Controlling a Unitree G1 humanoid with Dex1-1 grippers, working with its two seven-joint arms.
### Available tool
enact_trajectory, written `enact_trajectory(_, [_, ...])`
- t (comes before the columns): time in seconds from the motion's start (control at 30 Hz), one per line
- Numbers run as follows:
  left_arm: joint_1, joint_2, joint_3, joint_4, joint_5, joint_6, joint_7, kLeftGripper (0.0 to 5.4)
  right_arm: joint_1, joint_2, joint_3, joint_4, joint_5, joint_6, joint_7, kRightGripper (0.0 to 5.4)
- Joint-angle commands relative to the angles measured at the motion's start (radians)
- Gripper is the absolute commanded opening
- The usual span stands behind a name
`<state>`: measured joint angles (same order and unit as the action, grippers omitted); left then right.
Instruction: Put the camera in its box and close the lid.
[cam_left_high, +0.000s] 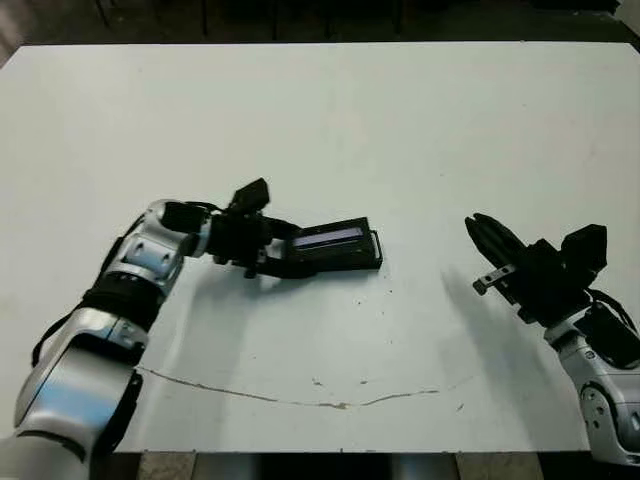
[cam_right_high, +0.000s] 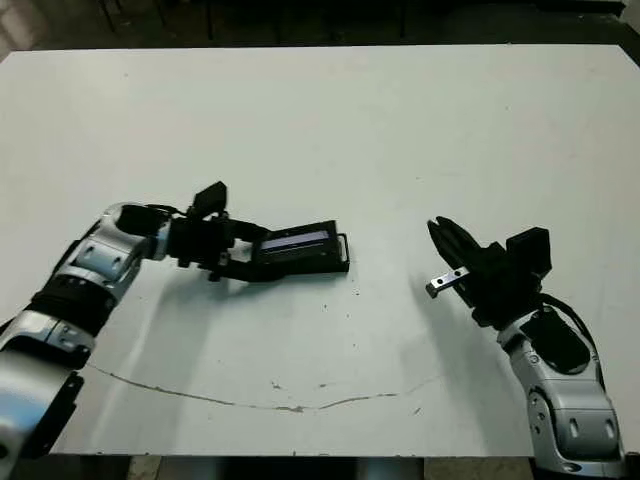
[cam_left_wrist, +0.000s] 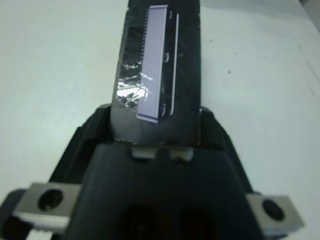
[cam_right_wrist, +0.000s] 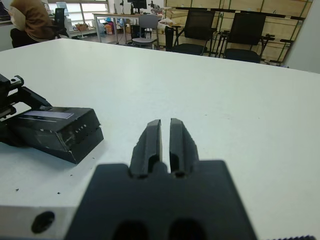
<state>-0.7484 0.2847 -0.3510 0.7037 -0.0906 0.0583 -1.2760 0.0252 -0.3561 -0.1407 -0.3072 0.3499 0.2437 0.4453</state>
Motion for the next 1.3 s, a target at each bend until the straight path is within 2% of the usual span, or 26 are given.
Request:
enact_trajectory(0.03, [0.049,-0.044,-0.070,0.070,0.070,0.021,-0.008,2.76,0.016,-0.017,-0.008,-0.017,-0.003,0.039,-0.010,0.00])
enact_trajectory(0.23, [0.028,-0.064,-0.099,0.082,0.093,0.028,0.001,2.76,0.016,-0.022,-0.011,-0.021,-0.018,0.033,-0.015,0.00])
enact_trajectory(0.63, [-0.048,-0.121,-0.155,0.121,0.138,0.044,-0.011,2.76,0.018,-0.015,-0.017,-0.031,0.003,0.039,-0.007,0.00])
enact_trajectory(0.7, [-0.048,-0.115,-0.175,0.105,0.167,0.024,0.006,2.76,0.027,-0.014,-0.019,-0.054,0.008,0.056,-0.017,0.00])
enact_trajectory(0.93, [-0.040,-0.070,-0.234,0.010,0.242,0.071,0.007,2.76,0.039,-0.012,-0.022,-0.075,0.014,0.066,-0.019,0.00])
enact_trajectory(1.3, [-0.025,-0.008,-0.253,-0.033,0.237,0.117,-0.036,2.76,0.034,-0.001,-0.009,-0.067,0.011,0.052,-0.018,0.00])
